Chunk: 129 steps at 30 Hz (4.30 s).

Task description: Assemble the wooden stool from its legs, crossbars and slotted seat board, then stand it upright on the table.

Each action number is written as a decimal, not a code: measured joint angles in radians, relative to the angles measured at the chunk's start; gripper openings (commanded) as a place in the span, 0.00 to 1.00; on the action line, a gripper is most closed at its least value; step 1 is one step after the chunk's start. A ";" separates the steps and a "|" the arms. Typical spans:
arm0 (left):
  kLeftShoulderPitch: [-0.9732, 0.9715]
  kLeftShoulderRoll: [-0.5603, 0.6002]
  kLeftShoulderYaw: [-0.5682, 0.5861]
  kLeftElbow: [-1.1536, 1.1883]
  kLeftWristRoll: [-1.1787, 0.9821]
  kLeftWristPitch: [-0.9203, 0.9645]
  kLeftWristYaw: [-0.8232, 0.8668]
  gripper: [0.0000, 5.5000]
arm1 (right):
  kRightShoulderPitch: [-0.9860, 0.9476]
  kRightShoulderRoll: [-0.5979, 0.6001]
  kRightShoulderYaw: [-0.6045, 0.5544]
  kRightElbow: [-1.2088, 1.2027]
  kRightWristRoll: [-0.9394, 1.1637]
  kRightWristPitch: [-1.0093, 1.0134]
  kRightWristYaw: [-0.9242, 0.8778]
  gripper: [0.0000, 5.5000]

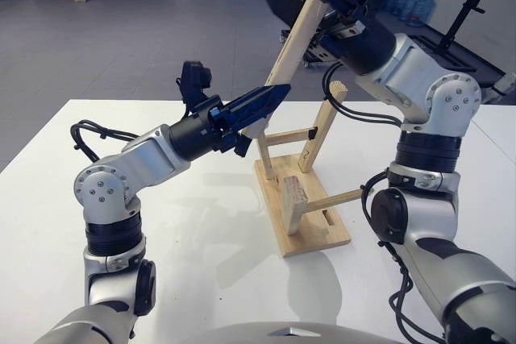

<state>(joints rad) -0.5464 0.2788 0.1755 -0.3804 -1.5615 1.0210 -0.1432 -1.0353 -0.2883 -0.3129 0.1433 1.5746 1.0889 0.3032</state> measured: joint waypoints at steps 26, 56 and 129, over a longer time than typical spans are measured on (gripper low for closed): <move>0.057 0.055 -0.064 -0.053 0.000 -0.089 -0.035 0.37 | 0.068 -0.004 0.003 -0.036 0.020 -0.023 -0.022 0.39; 0.036 0.133 -0.046 -0.041 0.014 -0.144 0.060 0.81 | 0.221 -0.065 0.044 -0.151 -0.245 -0.143 0.061 0.37; 0.441 0.318 -0.623 -0.086 1.526 -0.340 -0.488 0.81 | 0.131 -0.277 -0.069 -0.119 -0.277 -0.065 0.098 0.37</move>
<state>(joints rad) -0.1054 0.5971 -0.4477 -0.4660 -0.0358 0.6811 -0.6310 -0.9040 -0.5655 -0.3821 0.0242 1.2973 1.0242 0.4013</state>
